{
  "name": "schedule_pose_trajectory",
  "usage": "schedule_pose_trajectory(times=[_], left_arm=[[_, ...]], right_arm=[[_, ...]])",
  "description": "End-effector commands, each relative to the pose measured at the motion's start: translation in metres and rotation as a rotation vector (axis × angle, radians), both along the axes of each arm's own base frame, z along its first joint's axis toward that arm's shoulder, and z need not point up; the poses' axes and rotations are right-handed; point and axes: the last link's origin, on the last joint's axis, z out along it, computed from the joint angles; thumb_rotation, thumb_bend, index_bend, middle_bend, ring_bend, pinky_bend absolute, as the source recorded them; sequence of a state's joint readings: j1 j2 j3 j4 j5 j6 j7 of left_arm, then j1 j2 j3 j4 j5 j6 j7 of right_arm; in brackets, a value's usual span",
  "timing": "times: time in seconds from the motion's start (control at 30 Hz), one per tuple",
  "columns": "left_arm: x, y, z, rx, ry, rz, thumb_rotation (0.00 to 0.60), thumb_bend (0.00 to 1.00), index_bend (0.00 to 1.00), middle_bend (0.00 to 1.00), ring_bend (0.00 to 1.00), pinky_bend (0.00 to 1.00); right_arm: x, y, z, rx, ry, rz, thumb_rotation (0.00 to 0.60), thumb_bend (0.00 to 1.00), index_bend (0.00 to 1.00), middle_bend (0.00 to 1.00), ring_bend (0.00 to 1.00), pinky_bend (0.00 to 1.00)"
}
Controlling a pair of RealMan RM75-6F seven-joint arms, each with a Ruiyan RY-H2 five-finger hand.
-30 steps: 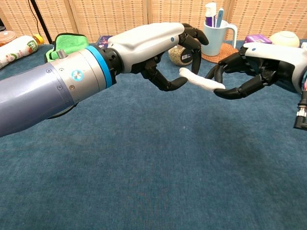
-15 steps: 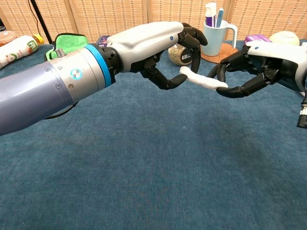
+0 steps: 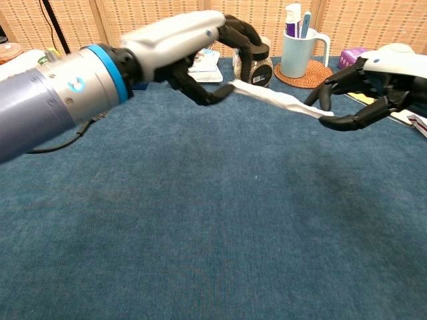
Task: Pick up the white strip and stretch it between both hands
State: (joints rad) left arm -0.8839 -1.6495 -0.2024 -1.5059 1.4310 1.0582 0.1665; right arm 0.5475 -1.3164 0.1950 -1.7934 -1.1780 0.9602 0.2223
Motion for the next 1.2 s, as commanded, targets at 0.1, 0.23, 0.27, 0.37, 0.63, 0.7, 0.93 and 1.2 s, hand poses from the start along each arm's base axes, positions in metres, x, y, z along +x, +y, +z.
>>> schedule_pose_trajectory(times=[0.1, 0.23, 0.27, 0.37, 0.63, 0.7, 0.93, 1.2], left_arm=[[-0.014, 0.008, 0.019, 0.029, -0.016, 0.029, 0.6, 0.47, 0.86, 0.17, 0.05, 0.05], [-0.023, 0.012, 0.031, 0.049, -0.013, 0.042, 0.6, 0.47, 0.86, 0.17, 0.05, 0.05], [-0.025, 0.013, 0.035, 0.057, -0.015, 0.047, 0.6, 0.47, 0.86, 0.17, 0.05, 0.05], [-0.031, 0.016, 0.046, 0.073, -0.019, 0.058, 0.6, 0.47, 0.86, 0.17, 0.05, 0.05], [-0.042, 0.02, 0.065, 0.101, -0.034, 0.084, 0.6, 0.46, 0.86, 0.17, 0.05, 0.05], [-0.043, 0.02, 0.069, 0.106, -0.04, 0.09, 0.6, 0.46, 0.85, 0.17, 0.05, 0.05], [-0.056, 0.024, 0.093, 0.154, -0.044, 0.116, 0.6, 0.46, 0.85, 0.17, 0.04, 0.05], [-0.068, 0.026, 0.109, 0.179, -0.052, 0.138, 0.6, 0.46, 0.85, 0.17, 0.04, 0.05]], right_arm=[[-0.007, 0.002, 0.006, -0.009, 0.015, -0.014, 0.6, 0.69, 0.69, 0.29, 0.11, 0.0], [-0.012, 0.003, 0.01, -0.012, 0.026, -0.024, 0.6, 0.69, 0.69, 0.29, 0.11, 0.0], [-0.014, 0.003, 0.011, -0.012, 0.03, -0.028, 0.6, 0.69, 0.69, 0.29, 0.11, 0.0], [-0.018, 0.003, 0.015, -0.014, 0.04, -0.033, 0.6, 0.69, 0.69, 0.29, 0.11, 0.0], [-0.026, 0.004, 0.023, -0.022, 0.059, -0.05, 0.6, 0.69, 0.69, 0.29, 0.11, 0.0], [-0.029, 0.004, 0.024, -0.026, 0.063, -0.055, 0.6, 0.69, 0.69, 0.29, 0.11, 0.0], [-0.038, 0.006, 0.035, -0.046, 0.079, -0.072, 0.6, 0.69, 0.69, 0.29, 0.11, 0.0], [-0.044, 0.008, 0.041, -0.052, 0.093, -0.082, 0.6, 0.69, 0.69, 0.29, 0.11, 0.0]])
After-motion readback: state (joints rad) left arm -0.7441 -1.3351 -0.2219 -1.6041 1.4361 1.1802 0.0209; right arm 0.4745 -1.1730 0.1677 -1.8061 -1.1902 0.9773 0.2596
